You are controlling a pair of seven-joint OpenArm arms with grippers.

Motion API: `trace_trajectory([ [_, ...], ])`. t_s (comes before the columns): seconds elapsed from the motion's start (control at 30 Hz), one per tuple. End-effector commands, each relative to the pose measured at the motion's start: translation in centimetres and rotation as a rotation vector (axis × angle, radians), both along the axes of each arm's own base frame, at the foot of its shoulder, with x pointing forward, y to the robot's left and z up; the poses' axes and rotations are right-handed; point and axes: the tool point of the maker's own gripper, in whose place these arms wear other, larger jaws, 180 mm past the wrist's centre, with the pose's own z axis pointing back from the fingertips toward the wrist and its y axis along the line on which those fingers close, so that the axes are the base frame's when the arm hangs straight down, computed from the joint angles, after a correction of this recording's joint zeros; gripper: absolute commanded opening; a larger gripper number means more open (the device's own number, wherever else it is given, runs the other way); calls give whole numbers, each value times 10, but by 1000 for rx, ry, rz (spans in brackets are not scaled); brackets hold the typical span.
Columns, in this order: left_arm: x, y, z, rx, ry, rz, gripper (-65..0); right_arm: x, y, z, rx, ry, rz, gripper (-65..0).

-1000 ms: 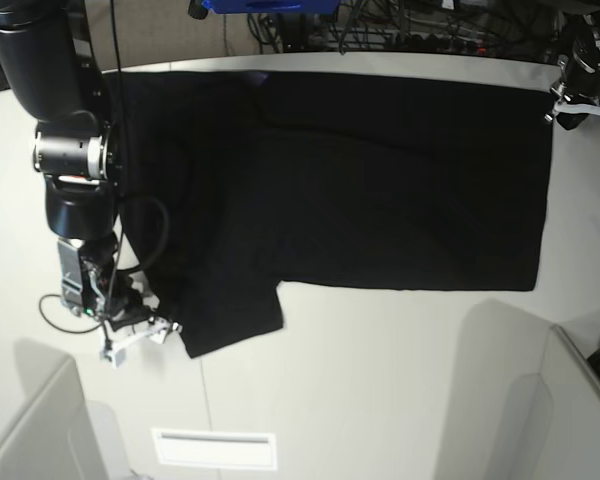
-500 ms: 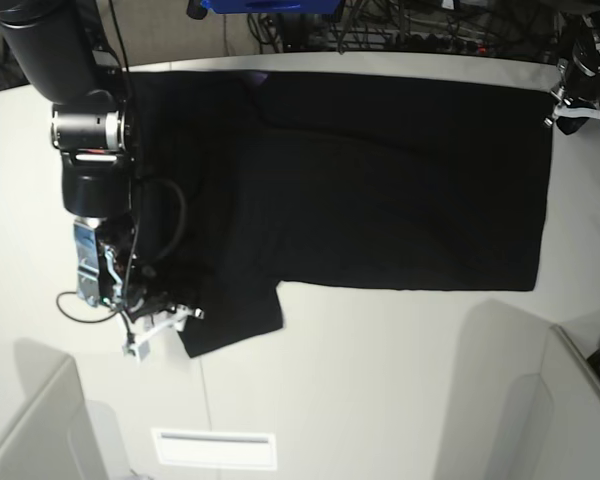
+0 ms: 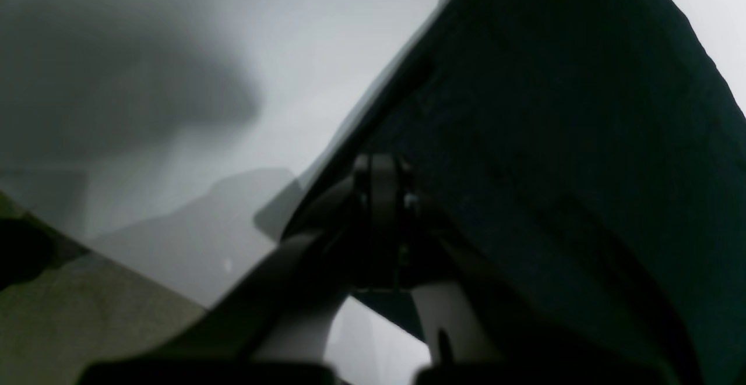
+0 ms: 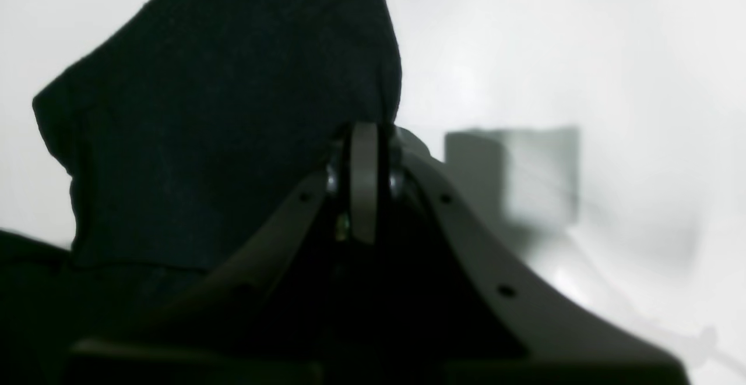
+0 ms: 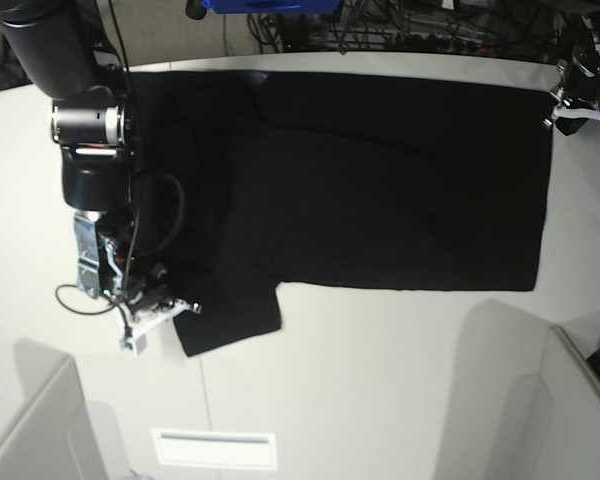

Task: Fold the T-shirt properly
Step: 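Release the left gripper and grasp the hem corner below it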

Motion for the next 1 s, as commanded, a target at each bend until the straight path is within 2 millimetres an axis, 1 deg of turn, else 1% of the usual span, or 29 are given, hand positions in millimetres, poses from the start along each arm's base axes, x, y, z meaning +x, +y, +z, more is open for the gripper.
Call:
trace_trajectory([
  [0.0, 10, 7, 13, 37, -40, -7, -650, 13, -3, 15, -6, -34, -4, -650],
  [0.07, 15, 8, 15, 39, -55, -4, -650, 13, -2, 15, -3, -34, -3, -650],
  [0.1, 22, 11, 20, 51, -64, -16, -650, 13, -2, 15, -3, -36, -3, -650],
  [0.17, 35, 16, 29, 69, -91, -29, -508, 16, -2, 21, -6, -57, 1, -650],
  [0.2, 43, 18, 35, 78, -112, -30, -438, 14, -1, 22, -9, -66, 6, -650],
  [0.27, 62, 25, 49, 97, -160, -34, -314, 17, 2, 37, -20, -124, 20, -650],
  [0.3, 71, 30, 54, 102, -181, -31, -268, 17, 3, 41, -23, -141, 25, -650],
  [0.33, 81, 35, 59, 102, -202, -26, -235, 18, 4, 46, -26, -155, 30, -650],
  [0.4, 103, 42, 58, 75, -227, -17, -189, 17, 6, 52, -28, -159, 44, -650],
  [0.43, 115, 46, 57, 70, -222, -30, -183, 16, 7, 54, -30, -161, 50, -650],
  [0.53, 151, 50, 39, 50, -153, -72, -186, 15, 8, 60, -32, -179, 55, -650],
  [0.57, 163, 54, 35, 43, -130, -68, -186, 15, 9, 61, -34, -185, 57, -650],
  [0.67, 191, 60, 17, 12, -71, -63, -186, 14, 9, 60, -33, -178, 60, -650],
  [0.73, 207, 60, 7, 1, -25, -65, -186, 13, 9, 60, -33, -176, 60, -650],
  [0.77, 216, 60, 2, 11, 5, -75, -186, 13, 9, 60, -33, -175, 61, -650],
  [0.87, 238, 48, -10, 49, 95, -134, -186, 13, 9, 60, -33, -175, 61, -650],
  [0.97, 254, 40, -13, 79, 145, -177, -186, 13, 8, 60, -34, -175, 59, -650],
])
